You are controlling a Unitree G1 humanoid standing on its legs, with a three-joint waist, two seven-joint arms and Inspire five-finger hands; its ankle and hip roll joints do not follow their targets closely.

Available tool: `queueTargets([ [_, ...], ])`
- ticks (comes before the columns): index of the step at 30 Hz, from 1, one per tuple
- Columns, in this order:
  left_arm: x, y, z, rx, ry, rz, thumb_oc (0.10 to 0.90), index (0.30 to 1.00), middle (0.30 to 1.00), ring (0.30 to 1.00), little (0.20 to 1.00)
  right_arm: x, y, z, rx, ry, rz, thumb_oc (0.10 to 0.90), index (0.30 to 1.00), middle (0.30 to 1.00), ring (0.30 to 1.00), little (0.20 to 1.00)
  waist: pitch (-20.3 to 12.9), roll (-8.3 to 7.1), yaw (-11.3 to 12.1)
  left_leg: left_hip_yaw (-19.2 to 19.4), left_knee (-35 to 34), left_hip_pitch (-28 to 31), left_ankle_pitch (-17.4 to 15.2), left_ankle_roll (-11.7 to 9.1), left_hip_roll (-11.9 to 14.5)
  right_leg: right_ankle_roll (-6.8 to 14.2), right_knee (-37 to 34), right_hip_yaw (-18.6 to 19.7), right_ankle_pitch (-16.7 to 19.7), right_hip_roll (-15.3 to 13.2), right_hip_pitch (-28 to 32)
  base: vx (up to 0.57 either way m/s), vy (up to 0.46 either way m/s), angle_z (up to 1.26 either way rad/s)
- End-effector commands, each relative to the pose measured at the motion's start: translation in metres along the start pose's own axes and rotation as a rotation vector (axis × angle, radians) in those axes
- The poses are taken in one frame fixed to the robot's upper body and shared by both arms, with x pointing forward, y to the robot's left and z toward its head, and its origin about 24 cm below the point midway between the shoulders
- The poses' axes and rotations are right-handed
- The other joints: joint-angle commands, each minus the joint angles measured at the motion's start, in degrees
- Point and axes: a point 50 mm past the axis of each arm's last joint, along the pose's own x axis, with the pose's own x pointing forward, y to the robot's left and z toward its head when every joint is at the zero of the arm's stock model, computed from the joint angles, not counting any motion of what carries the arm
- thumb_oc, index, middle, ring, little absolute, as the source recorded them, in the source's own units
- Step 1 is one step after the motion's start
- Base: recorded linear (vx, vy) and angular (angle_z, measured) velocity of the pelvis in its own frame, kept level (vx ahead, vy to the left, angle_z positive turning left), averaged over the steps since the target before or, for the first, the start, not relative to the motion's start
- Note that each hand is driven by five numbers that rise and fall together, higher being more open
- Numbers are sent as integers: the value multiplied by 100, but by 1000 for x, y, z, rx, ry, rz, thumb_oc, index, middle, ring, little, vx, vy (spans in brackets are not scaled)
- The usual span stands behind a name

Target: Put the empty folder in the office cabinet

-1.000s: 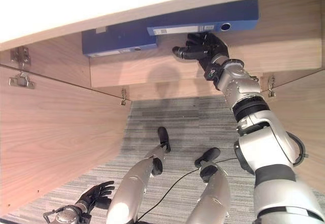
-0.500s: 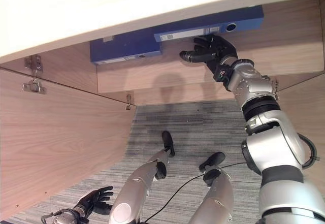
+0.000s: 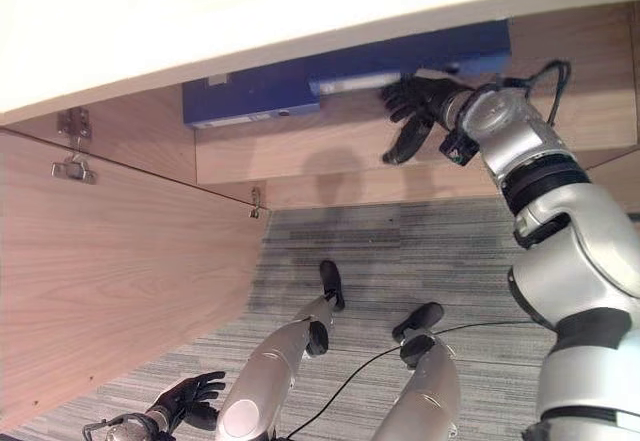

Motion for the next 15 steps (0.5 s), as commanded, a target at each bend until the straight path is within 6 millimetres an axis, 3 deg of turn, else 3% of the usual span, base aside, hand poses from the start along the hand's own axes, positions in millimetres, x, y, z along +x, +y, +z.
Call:
queueTargets([
  [1, -19, 17, -33, 88, 120, 31, 800, 900, 900, 900, 900, -10, 9, -50, -85, 212, 86, 800, 900, 900, 900, 900, 80, -259, 9, 48, 248, 316, -1039, -620, 160, 586, -1141, -7, 755, 194, 77, -6, -15, 7],
  [9, -12, 9, -18, 85, 58, 10, 800, 900, 900, 900, 900, 1, 55, -51, -52, 174, 267, 800, 900, 900, 900, 900, 132, -240, -39, 50, 94, 430, -988, -616, 128, 641, -1266, 10, 846, 208, 127, 1, -2, 0],
  [15, -8, 8, -11, 73, 36, 21, 800, 900, 900, 900, 900, 4, 68, -53, -91, 182, 298, 800, 900, 900, 900, 900, 153, -253, -88, 56, 47, 486, -981, -602, 111, 665, -1300, 21, 898, 211, 138, 1, 2, -2],
])
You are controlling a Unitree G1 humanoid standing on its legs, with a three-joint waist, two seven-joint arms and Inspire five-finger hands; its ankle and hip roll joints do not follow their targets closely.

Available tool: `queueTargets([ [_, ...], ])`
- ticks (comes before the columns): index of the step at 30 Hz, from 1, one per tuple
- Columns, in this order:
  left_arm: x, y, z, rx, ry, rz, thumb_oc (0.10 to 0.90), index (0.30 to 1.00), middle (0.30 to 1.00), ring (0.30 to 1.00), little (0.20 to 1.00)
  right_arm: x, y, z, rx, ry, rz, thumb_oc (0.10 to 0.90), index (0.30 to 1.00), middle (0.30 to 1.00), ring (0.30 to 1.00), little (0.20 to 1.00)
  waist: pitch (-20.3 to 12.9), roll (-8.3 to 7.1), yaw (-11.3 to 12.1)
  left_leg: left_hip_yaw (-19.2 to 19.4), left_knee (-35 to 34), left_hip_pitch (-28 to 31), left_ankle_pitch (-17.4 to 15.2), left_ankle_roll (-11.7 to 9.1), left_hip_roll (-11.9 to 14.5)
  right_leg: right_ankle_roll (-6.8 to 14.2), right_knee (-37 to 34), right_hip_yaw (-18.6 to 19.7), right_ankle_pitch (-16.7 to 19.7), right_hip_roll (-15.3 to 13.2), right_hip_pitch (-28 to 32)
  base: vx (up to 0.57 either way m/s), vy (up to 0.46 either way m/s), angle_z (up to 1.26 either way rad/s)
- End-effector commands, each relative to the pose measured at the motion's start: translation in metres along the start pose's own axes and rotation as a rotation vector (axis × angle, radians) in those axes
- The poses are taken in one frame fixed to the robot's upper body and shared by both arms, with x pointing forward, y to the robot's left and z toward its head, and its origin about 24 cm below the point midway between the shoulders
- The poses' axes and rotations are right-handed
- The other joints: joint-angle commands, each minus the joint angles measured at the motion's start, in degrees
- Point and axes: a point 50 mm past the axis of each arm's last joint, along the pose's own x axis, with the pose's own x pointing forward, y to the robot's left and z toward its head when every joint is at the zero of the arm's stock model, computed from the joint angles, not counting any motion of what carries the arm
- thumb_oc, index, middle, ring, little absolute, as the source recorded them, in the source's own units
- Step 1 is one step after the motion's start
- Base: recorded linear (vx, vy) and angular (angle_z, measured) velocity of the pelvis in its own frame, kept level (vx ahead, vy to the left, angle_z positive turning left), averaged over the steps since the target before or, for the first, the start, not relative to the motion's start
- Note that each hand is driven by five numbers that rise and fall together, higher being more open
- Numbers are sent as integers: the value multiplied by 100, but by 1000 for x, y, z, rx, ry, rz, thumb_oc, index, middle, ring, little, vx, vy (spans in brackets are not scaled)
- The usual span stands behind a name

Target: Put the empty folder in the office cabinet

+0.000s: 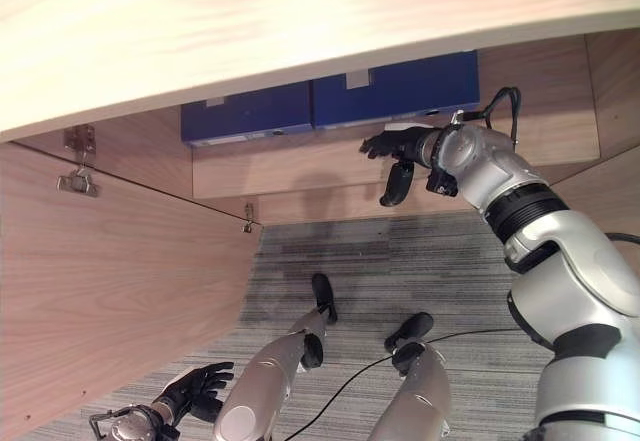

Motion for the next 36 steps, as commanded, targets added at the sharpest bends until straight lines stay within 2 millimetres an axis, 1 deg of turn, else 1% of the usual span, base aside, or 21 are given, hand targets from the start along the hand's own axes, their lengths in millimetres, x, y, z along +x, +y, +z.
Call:
queueTargets([
  [1, -8, 5, -19, 38, 68, 15, 800, 900, 900, 900, 900, 0, 36, -49, -6, 198, 194, 800, 900, 900, 900, 900, 282, -117, 67, 64, 305, 288, -1072, -592, 181, 573, -1192, 26, 854, 179, 11, 0, 0, 0],
  [5, -6, 5, -16, 39, 65, 17, 800, 900, 900, 900, 900, 4, 43, -48, 11, 200, 208, 800, 900, 900, 900, 900, 291, -138, 63, 67, 300, 322, -1059, -599, 194, 576, -1227, 3, 881, 182, 60, 1, -8, 0],
  [6, -4, 4, -13, 38, 54, 19, 800, 900, 900, 900, 900, 9, 54, -47, 1, 204, 236, 800, 900, 900, 900, 900, 252, -168, 53, 61, 283, 376, -1051, -615, 201, 583, -1290, -18, 902, 204, 127, 10, -35, -1],
  [11, -2, 7, -10, 26, 47, 46, 800, 900, 900, 900, 900, 21, 80, -42, 8, 191, 284, 800, 900, 900, 900, 900, -24, -298, 92, -19, 163, 674, -998, -695, 285, 612, -1606, -131, 987, 374, 516, 40, -69, 0],
  [14, -2, 11, -10, -7, 45, 78, 800, 900, 900, 900, 900, 24, 103, -45, 41, 188, 334, 800, 900, 900, 900, 900, -249, -416, 142, -71, 56, 952, -921, -797, 389, 607, -1898, -242, 1005, 575, 912, 67, -140, 4],
  [16, -2, 13, -11, -40, 35, 102, 800, 900, 900, 900, 900, 26, 120, -48, 83, 185, 367, 800, 900, 900, 900, 900, -408, -496, 178, -123, -33, 1192, -847, -882, 475, 587, -2105, -321, 990, 772, 1247, 75, -179, 6],
  [18, 1, 17, -4, -75, -5, 143, 800, 900, 900, 900, 900, 28, 142, -50, 140, 180, 398, 800, 900, 900, 900, 900, -592, -623, 226, -153, -99, 1385, -755, -984, 589, 550, -2355, -371, 940, 1021, 1549, 62, -178, 4],
  [19, 0, 18, -5, -73, -3, 145, 800, 900, 900, 900, 900, 29, 143, -50, 142, 179, 400, 800, 900, 900, 900, 900, -584, -625, 235, -155, -117, 1419, -740, -1003, 606, 540, -2413, -383, 957, 1059, 1599, 96, -202, 6],
  [20, 1, 17, -8, -95, 4, 155, 800, 900, 900, 900, 900, 31, 165, -50, 164, 179, 443, 800, 900, 900, 900, 900, -781, -804, 264, -165, -122, 1598, -711, -1063, 709, 498, -2643, -350, 921, 1288, 1852, 109, -190, -1],
  [21, 0, 18, -10, -112, 10, 167, 800, 900, 900, 900, 900, 31, 173, -47, 167, 165, 460, 800, 900, 900, 900, 900, -867, -897, 283, -163, -100, 1685, -725, -1096, 771, 479, -2720, -329, 886, 1379, 1959, 123, -239, -11],
  [23, 2, 17, -15, -163, 25, 183, 800, 900, 900, 900, 900, 33, 195, -42, 208, 151, 487, 800, 900, 900, 900, 900, -985, -1067, 339, -158, 327, 1861, -971, -1130, 889, 389, -2913, -201, 767, 1566, 2225, 43, -153, -29],
  [25, 5, 9, -16, -206, 33, 158, 800, 900, 900, 900, 900, 33, 219, -44, 255, 171, 513, 800, 900, 900, 900, 900, -1078, -1163, 441, -265, 959, 2068, -1106, -1165, 927, 285, -3000, -171, 668, 1676, 2435, 3, -58, -45],
  [26, 7, 5, -18, -220, 44, 147, 800, 900, 900, 900, 900, 31, 237, -47, 284, 198, 545, 800, 900, 900, 900, 900, -1176, -1194, 457, -386, 1145, 2153, -1110, -1184, 905, 255, -3018, -182, 615, 1726, 2518, 38, -8, -41],
  [28, 5, 0, -28, -227, 89, 133, 800, 900, 900, 900, 900, 24, 263, -53, 340, 220, 589, 800, 900, 900, 900, 900, -1428, -1245, 368, -487, 1160, 2375, -1181, -1188, 798, 246, -3107, -260, 578, 1825, 2647, 48, 50, -20],
  [29, 5, -4, -33, -246, 105, 123, 800, 900, 900, 900, 900, 19, 275, -57, 402, 229, 594, 800, 900, 900, 900, 900, -1573, -1233, 271, -426, 971, 2509, -1335, -1147, 737, 264, -3139, -281, 604, 1866, 2662, 24, 77, -7],
  [30, 4, -4, -34, -245, 108, 122, 800, 900, 900, 900, 900, 18, 277, -57, 403, 230, 596, 800, 900, 900, 900, 900, -1592, -1232, 275, -424, 943, 2528, -1334, -1139, 730, 273, -3148, -283, 612, 1866, 2672, 24, 169, 1],
  [31, 2, -9, -42, -271, 134, 117, 800, 900, 900, 900, 900, 8, 298, -67, 519, 266, 603, 800, 900, 900, 900, 900, -1822, -1202, 149, -310, 507, 2705, -1614, -1008, 591, 320, -3220, -256, 685, 1863, 2675, -2, 183, 25],
  [33, 2, -13, -45, -330, 144, 120, 800, 900, 900, 900, 900, -8, 322, -85, 718, 354, 561, 800, 900, 900, 900, 900, -2016, -1168, 75, -280, 76, 2798, -1573, -938, 409, 424, -3311, -316, 853, 1791, 2684, -50, 229, 39],
  [34, 2, -15, -47, -355, 148, 122, 800, 900, 900, 900, 900, -14, 332, -89, 796, 383, 546, 800, 900, 900, 900, 900, -2085, -1155, 39, -311, -89, 2812, -1521, -911, 321, 464, -3329, -315, 925, 1759, 2665, -48, 140, 20],
  [35, 2, -14, -48, -354, 149, 122, 800, 900, 900, 900, 900, -14, 332, -88, 798, 383, 546, 800, 900, 900, 900, 900, -2097, -1162, 42, -313, -118, 2817, -1505, -906, 310, 469, -3332, -318, 932, 1754, 2660, -62, 137, 8],
  [36, 3, -16, -48, -383, 146, 128, 800, 900, 900, 900, 900, -21, 343, -94, 915, 430, 503, 800, 900, 900, 900, 900, -2149, -1126, 6, -366, -255, 2844, -1499, -863, 211, 515, -3350, -318, 1018, 1714, 2638, -62, 148, 4],
])
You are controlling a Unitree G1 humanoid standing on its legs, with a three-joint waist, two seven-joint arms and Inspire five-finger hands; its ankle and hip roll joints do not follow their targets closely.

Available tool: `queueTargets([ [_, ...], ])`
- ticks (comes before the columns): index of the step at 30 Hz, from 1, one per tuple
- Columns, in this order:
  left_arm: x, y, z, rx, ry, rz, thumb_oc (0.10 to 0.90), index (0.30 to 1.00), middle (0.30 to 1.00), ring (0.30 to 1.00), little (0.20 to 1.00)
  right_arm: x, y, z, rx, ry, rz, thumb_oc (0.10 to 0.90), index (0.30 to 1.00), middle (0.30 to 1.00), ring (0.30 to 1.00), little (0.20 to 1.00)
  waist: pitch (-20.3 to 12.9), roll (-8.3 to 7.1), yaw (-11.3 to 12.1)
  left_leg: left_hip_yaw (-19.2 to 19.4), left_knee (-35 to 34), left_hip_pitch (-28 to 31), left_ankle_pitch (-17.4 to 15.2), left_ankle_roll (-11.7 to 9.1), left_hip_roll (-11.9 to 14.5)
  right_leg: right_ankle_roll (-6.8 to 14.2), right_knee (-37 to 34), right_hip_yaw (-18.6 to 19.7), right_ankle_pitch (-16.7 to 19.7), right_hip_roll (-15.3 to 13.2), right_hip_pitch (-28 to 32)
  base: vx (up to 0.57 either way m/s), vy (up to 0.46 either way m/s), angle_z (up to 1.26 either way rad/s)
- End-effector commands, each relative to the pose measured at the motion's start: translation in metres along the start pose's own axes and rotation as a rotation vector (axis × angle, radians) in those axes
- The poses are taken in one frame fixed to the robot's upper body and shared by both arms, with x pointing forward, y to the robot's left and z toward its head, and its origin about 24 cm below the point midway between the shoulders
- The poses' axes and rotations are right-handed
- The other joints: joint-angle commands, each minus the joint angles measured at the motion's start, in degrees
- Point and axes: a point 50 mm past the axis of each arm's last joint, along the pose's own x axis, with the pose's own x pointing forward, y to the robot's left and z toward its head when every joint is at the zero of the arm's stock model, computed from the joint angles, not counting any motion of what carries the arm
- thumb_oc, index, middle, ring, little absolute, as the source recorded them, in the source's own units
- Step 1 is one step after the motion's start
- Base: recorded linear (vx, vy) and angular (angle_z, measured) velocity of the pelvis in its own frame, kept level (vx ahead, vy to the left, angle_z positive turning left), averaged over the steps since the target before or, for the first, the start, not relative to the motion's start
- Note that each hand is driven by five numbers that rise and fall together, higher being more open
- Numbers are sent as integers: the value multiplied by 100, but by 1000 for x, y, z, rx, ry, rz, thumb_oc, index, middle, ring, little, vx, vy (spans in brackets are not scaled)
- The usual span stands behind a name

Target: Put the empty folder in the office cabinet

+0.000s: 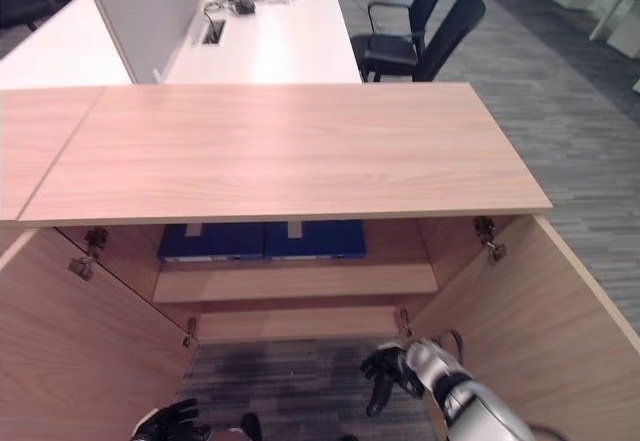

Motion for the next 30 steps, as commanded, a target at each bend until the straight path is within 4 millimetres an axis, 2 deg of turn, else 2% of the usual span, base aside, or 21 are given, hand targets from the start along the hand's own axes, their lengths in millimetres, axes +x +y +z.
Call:
queueTargets([
  [1, 3, -9, 13, -52, -71, -36, 800, 900, 900, 900, 900, -7, -24, 27, 209, -153, -122, 800, 900, 900, 900, 900, -42, 19, 129, -129, -197, 500, -673, -132, -402, 525, -923, 186, 637, 199, -188, -112, 229, 10],
  [4, 5, -14, -1, -97, -8, -5, 800, 900, 900, 900, 900, 0, -10, -12, 674, -179, -209, 800, 900, 900, 900, 900, -149, 123, -79, -166, -453, 573, -623, -24, -579, 666, -827, 185, 792, -2, -270, -101, 227, 11],
  [5, 5, -14, -1, -95, -8, -5, 800, 900, 900, 900, 900, 0, -10, -12, 676, -179, -209, 800, 900, 900, 900, 900, -149, 119, -72, -169, -453, 573, -625, -19, -582, 671, -822, 183, 793, -8, -271, -57, 138, 16],
  [6, 5, -16, -6, -80, 12, -6, 800, 900, 900, 900, 900, 1, -6, -22, 784, -184, -231, 800, 900, 900, 900, 900, -164, 142, -141, -183, -453, 569, -633, -5, -616, 699, -800, 186, 832, -77, -290, -71, 167, 12],
  [7, 4, -19, -14, -59, 41, -5, 800, 900, 900, 900, 900, 5, 9, -40, 912, -160, -235, 800, 900, 900, 900, 900, -191, 155, -258, -191, -453, 563, -679, 36, -680, 758, -771, 194, 916, -191, -332, -71, 164, 9],
  [9, 3, -19, -18, -65, 54, -3, 800, 900, 900, 900, 900, 6, 16, -48, 974, -153, -239, 800, 900, 900, 900, 900, -195, 157, -329, -175, -453, 566, -687, 49, -708, 790, -764, 201, 966, -240, -363, -74, 130, 4],
  [11, 0, -25, -32, -65, 98, -1, 800, 900, 900, 900, 900, 9, 44, -78, 1119, -97, -243, 800, 900, 900, 900, 900, -167, 126, -603, -73, -453, 583, -721, 130, -842, 932, -750, 226, 1189, -391, -507, -157, 181, -4],
  [13, 0, -28, -35, -55, 107, -8, 800, 900, 900, 900, 900, 7, 45, -87, 1189, -102, -274, 800, 900, 900, 900, 900, -93, 150, -792, -58, -453, 594, -700, 161, -843, 1020, -583, 444, 1286, -471, -616, -133, 88, -23],
  [15, 1, -31, -32, -57, 98, -8, 800, 900, 900, 900, 900, 5, 43, -90, 1257, -121, -312, 800, 900, 900, 900, 900, -18, 219, -932, 37, -453, 602, -699, 180, -783, 1002, -409, 643, 1139, -532, -671, -128, 41, -45],
  [17, 2, -32, -31, -53, 94, -6, 800, 900, 900, 900, 900, 3, 41, -94, 1311, -126, -341, 800, 900, 900, 900, 900, -7, 256, -969, 141, -453, 619, -714, 181, -759, 989, -405, 595, 1068, -583, -567, -83, 9, -49],
  [19, 1, -33, -34, -81, 97, -1, 800, 900, 900, 900, 900, -1, 39, -105, 1444, -141, -394, 800, 900, 900, 900, 900, -44, 323, -1071, 481, -453, 640, -693, 181, -652, 973, -240, 340, 1038, -855, -330, -82, -16, -67],
  [23, 1, -33, -30, -109, 71, 5, 800, 900, 900, 900, 900, -8, 36, -122, 1473, -112, -462, 800, 900, 900, 900, 900, -214, 303, -1169, 903, -453, 611, -673, 180, -560, 1030, -287, 373, 1104, -1054, 25, -28, -76, -84],
  [25, 1, -31, -29, -114, 67, 11, 800, 900, 900, 900, 900, -12, 32, -128, 1466, -107, -490, 800, 900, 900, 900, 900, -314, 241, -1229, 1110, -453, 583, -648, 158, -524, 1052, -472, 446, 1139, -1015, 150, 4, -151, -66],
  [28, 1, -31, -30, -112, 69, 12, 800, 900, 900, 900, 900, -14, 30, -131, 1456, -105, -504, 800, 900, 900, 900, 900, -364, 186, -1245, 1257, -453, 596, -588, 102, -445, 976, -721, 594, 988, -799, 190, 19, -180, -81],
  [29, 1, -28, -30, -116, 68, 22, 800, 900, 900, 900, 900, -18, 28, -137, 1460, -101, -528, 800, 900, 900, 900, 900, -404, 152, -1301, 1412, -452, 626, -551, 37, -340, 928, -932, 686, 865, -614, 159, 20, -181, -84],
  [30, 1, -28, -30, -117, 68, 22, 800, 900, 900, 900, 900, -18, 28, -137, 1459, -101, -528, 800, 900, 900, 900, 900, -407, 154, -1285, 1431, -452, 629, -546, 25, -329, 916, -947, 702, 866, -597, 156, 42, -309, -97],
])
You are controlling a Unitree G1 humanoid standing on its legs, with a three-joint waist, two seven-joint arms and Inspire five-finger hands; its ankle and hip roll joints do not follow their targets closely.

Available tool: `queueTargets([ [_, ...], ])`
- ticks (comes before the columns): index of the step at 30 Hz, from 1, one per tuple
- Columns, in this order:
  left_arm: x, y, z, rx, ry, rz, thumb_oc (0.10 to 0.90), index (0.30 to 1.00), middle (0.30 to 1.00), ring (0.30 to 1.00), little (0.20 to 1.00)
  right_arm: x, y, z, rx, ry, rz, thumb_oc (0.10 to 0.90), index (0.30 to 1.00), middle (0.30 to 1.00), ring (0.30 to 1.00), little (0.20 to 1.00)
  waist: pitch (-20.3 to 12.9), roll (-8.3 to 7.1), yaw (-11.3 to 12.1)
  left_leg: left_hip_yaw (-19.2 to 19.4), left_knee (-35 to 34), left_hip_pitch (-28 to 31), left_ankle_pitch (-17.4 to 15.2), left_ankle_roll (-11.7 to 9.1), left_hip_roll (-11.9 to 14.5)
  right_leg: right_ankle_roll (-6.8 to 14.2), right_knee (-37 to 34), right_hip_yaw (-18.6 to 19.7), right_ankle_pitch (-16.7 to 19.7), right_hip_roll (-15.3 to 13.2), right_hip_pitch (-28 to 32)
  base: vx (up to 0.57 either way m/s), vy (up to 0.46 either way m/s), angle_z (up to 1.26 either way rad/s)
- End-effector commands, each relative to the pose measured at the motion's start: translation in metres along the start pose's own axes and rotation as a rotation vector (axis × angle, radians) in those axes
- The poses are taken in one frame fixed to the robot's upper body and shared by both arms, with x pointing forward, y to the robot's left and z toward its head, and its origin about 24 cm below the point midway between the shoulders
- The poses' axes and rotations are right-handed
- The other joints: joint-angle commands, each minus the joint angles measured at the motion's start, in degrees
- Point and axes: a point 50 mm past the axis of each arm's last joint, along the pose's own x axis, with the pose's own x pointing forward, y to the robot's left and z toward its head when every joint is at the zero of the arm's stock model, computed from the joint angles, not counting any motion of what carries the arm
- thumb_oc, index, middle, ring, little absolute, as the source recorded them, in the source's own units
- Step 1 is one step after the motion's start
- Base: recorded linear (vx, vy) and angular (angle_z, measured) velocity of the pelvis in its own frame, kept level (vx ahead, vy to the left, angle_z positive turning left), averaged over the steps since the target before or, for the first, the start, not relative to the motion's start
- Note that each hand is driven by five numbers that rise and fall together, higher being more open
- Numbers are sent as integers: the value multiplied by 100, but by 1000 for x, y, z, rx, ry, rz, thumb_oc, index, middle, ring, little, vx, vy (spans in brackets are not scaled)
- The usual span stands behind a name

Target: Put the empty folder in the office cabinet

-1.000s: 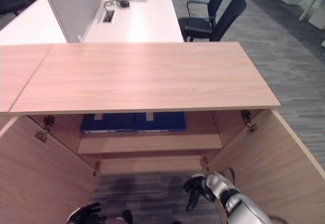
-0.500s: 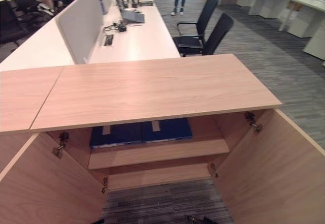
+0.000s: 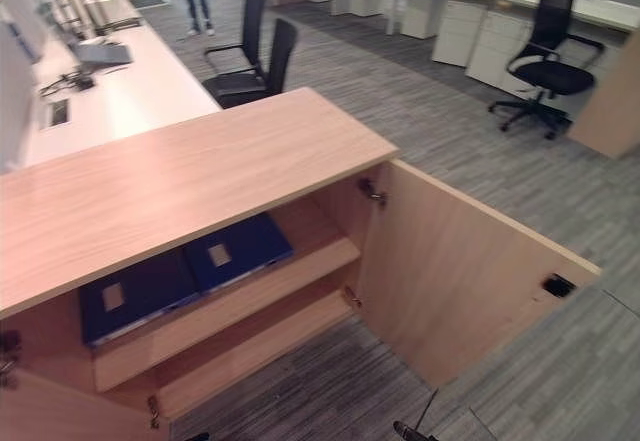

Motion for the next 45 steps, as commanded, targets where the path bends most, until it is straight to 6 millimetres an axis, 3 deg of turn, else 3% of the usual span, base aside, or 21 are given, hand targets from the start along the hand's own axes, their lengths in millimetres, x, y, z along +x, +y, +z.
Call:
queueTargets([
  [1, 3, 2, 16, -10, -65, 18, 800, 900, 900, 900, 900, -1, -10, 32, -6, -103, -45, 800, 900, 900, 900, 900, -164, -229, -95, -102, -20, 73, -444, -104, -142, 418, -439, 176, 67, 39, 83, 31, -209, -72],
  [10, 4, 6, 28, -14, -100, 27, 800, 900, 900, 900, 900, -15, -48, 88, -85, -229, -156, 800, 900, 900, 900, 900, -168, -291, -281, 93, 1, 116, -271, -312, 216, 264, -528, 436, -131, 428, -5, 21, -177, -30],
  [13, 4, 6, 31, 12, -106, 22, 800, 900, 900, 900, 900, -27, -54, 128, -103, -352, -177, 800, 900, 900, 900, 900, -186, -264, -344, 173, 9, 163, -221, -379, 327, 220, -535, 527, -190, 538, -27, 33, -111, -13],
  [15, 4, 8, 31, 19, -104, 24, 800, 900, 900, 900, 900, -34, -50, 155, -142, -442, -168, 800, 900, 900, 900, 900, -199, -239, -371, 230, 10, 197, -185, -421, 388, 192, -544, 596, -231, 609, -42, 43, -106, -17],
  [16, 4, 10, 30, 22, -100, 26, 800, 900, 900, 900, 900, -46, -44, 184, -181, -549, -154, 800, 900, 900, 900, 900, -208, -228, -392, 268, 12, 214, -146, -467, 442, 170, -547, 628, -265, 671, -42, 53, -110, -25],
  [18, 3, 13, 30, 21, -101, 31, 800, 900, 900, 900, 900, -59, -30, 212, -237, -667, -116, 800, 900, 900, 900, 900, -207, -220, -409, 293, 16, 225, -111, -499, 478, 154, -548, 638, -285, 709, -49, 34, -69, -19],
  [19, 3, 12, 30, 20, -101, 30, 800, 900, 900, 900, 900, -59, -30, 212, -238, -668, -117, 800, 900, 900, 900, 900, -206, -214, -412, 295, 15, 227, -108, -502, 482, 151, -548, 639, -286, 713, -49, 17, -37, -10],
  [22, 3, 15, 34, 13, -118, 37, 800, 900, 900, 900, 900, -88, -2, 253, -392, -867, -55, 800, 900, 900, 900, 900, -189, -194, -416, 298, 14, 235, -51, -552, 529, 112, -552, 626, -328, 758, -38, 34, -52, -7],
  [29, 2, 16, 32, 42, -110, 21, 800, 900, 900, 900, 900, -123, 44, 284, -566, -1078, 49, 800, 900, 900, 900, 900, -161, -136, -349, 239, 10, 240, 7, -614, 559, 55, -554, 569, -407, 803, 55, 13, -12, 0],
  [35, 1, 20, 27, 50, -84, 33, 800, 900, 900, 900, 900, -134, 71, 289, -663, -1128, 134, 800, 900, 900, 900, 900, -166, -134, -260, 192, 9, 250, 26, -639, 554, 27, -554, 527, -450, 825, 111, 0, -2, 1],
  [45, 0, 23, 21, 59, -66, 36, 800, 900, 900, 900, 900, -163, 115, 310, -614, -1226, 332, 800, 900, 900, 900, 900, -201, -150, -74, 92, 7, 215, 57, -673, 542, 4, -563, 454, -481, 834, 167, -10, -10, 4],
])
